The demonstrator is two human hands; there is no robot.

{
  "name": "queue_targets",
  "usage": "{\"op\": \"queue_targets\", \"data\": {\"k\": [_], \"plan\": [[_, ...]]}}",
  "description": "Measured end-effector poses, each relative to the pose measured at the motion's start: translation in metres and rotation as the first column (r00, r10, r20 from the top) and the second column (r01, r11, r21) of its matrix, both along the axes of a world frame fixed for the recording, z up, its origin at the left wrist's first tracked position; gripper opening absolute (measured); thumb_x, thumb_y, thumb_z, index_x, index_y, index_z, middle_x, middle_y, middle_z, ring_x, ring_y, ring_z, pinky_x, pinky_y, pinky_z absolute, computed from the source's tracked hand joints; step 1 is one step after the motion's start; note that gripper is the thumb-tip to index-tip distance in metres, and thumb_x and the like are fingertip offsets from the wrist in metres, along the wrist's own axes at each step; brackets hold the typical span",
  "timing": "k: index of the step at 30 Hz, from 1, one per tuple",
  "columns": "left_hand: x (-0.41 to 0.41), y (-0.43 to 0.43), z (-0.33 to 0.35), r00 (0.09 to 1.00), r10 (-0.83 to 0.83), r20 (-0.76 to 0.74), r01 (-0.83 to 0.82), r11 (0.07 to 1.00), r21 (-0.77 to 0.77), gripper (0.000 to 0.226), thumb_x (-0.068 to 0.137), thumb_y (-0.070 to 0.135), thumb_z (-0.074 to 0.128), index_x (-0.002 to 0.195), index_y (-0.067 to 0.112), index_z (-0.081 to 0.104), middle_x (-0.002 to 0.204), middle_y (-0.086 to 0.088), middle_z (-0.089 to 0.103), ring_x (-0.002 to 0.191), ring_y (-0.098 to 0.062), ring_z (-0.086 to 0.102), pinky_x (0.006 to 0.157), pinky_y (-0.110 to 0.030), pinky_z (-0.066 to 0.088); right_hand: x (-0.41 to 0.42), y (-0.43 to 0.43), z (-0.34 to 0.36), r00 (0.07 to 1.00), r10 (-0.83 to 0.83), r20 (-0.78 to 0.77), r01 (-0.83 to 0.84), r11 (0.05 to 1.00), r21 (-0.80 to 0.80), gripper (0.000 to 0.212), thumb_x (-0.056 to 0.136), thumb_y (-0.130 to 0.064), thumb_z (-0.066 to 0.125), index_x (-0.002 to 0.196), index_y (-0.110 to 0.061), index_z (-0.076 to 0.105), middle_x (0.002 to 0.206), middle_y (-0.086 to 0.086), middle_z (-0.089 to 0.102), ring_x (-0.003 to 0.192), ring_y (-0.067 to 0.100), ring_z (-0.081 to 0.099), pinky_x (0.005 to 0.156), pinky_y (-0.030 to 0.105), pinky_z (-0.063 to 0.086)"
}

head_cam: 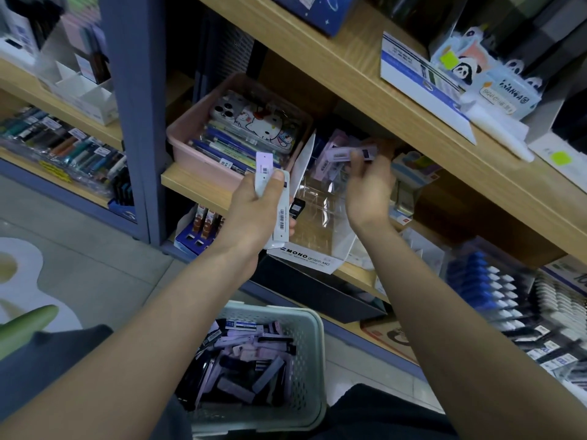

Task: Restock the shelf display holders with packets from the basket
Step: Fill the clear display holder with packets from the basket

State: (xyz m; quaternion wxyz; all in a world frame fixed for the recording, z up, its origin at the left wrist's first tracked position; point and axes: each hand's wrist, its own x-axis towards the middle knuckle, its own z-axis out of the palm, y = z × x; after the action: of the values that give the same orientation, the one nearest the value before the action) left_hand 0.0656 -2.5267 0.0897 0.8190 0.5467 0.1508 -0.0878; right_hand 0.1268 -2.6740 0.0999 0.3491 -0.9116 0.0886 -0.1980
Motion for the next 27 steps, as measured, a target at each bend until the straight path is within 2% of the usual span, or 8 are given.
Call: {"op": "queue_targets", "data": {"k": [5,10,12,14,16,20,23,27], "plan": [[0.000,-0.001,0.000,1.000,-0.005,-0.006,0.005,1.000,-0.007,0.019,0.098,0.034,0.044,0.107,0.019,0.051,0.085,-0.003,0.058,0.042,0.000,0.054,0.044,-0.016,0.048,0.009,0.003,0.001,0.991,0.033,-0.130,-0.053,0.986,-0.157,0.025,0.101,-0.015,0.038,0.119,0.001,0.047,0.106,0.013,0.047,0.098,0.022,0.046,0.067,0.015,0.025],[0.001,0.000,0.001,1.000,-0.011,-0.013,0.011,1.000,-0.024,0.014,0.097,0.034,0.045,0.101,0.022,0.052,0.086,-0.003,0.058,0.041,0.000,0.054,0.045,-0.016,0.049,0.011,-0.002,0.005,0.999,0.050,-0.015,-0.051,0.990,-0.134,0.011,0.095,-0.019,0.053,0.103,-0.011,0.052,0.093,-0.003,0.051,0.088,0.015,0.053,0.077,0.031,0.048],[0.001,0.001,0.001,1.000,-0.015,-0.011,0.015,0.999,-0.036,0.014,0.097,0.034,0.045,0.100,0.022,0.052,0.086,-0.003,0.058,0.041,-0.001,0.054,0.044,-0.017,0.049,0.011,-0.006,0.005,0.997,0.063,0.035,-0.059,0.994,-0.087,0.011,0.095,-0.017,0.052,0.105,-0.013,0.056,0.102,-0.002,0.059,0.088,0.005,0.056,0.077,0.017,0.048],[0.001,0.002,0.001,1.000,-0.018,-0.008,0.017,0.999,-0.041,0.017,0.097,0.034,0.045,0.105,0.020,0.052,0.088,-0.004,0.058,0.042,-0.001,0.054,0.044,-0.017,0.048,0.010,-0.008,0.007,0.996,0.073,0.046,-0.072,0.997,-0.026,0.016,0.098,-0.009,0.042,0.101,-0.013,0.057,0.091,-0.014,0.061,0.077,-0.010,0.056,0.068,0.005,0.043],[0.001,0.003,0.000,1.000,-0.020,-0.010,0.020,0.999,-0.040,0.020,0.097,0.034,0.045,0.107,0.019,0.052,0.088,-0.004,0.058,0.042,-0.001,0.054,0.044,-0.017,0.048,0.006,-0.008,0.010,0.996,0.087,0.015,-0.086,0.995,-0.059,0.023,0.099,-0.003,0.036,0.103,-0.013,0.056,0.082,-0.020,0.061,0.073,-0.015,0.056,0.068,0.003,0.041],[0.001,0.004,0.001,1.000,-0.028,-0.006,0.028,0.999,-0.032,0.023,0.097,0.035,0.045,0.109,0.017,0.053,0.087,-0.004,0.058,0.043,-0.002,0.054,0.045,-0.017,0.048,0.002,-0.014,0.009,0.997,0.066,-0.027,-0.070,0.978,-0.199,0.020,0.100,-0.016,0.043,0.117,-0.009,0.053,0.098,-0.001,0.055,0.082,0.008,0.057,0.065,0.013,0.036],[0.001,0.006,0.001,1.000,-0.027,-0.009,0.027,0.999,-0.026,0.025,0.097,0.034,0.045,0.112,0.016,0.052,0.087,-0.003,0.058,0.041,-0.001,0.054,0.042,-0.016,0.046,0.004,-0.019,0.009,0.995,0.097,0.003,-0.094,0.970,-0.224,0.019,0.098,-0.019,0.048,0.114,-0.013,0.056,0.097,-0.006,0.051,0.076,0.001,0.048,0.067,0.015,0.036],[0.001,0.005,0.001,1.000,-0.030,-0.005,0.030,0.999,-0.015,0.025,0.097,0.035,0.045,0.113,0.017,0.052,0.089,-0.004,0.059,0.042,-0.001,0.056,0.042,-0.015,0.045,0.010,-0.011,0.017,0.991,0.129,0.041,-0.122,0.982,-0.144,0.018,0.095,-0.010,0.050,0.110,-0.011,0.061,0.104,-0.004,0.060,0.091,0.001,0.052,0.089,0.027,0.046]]}}
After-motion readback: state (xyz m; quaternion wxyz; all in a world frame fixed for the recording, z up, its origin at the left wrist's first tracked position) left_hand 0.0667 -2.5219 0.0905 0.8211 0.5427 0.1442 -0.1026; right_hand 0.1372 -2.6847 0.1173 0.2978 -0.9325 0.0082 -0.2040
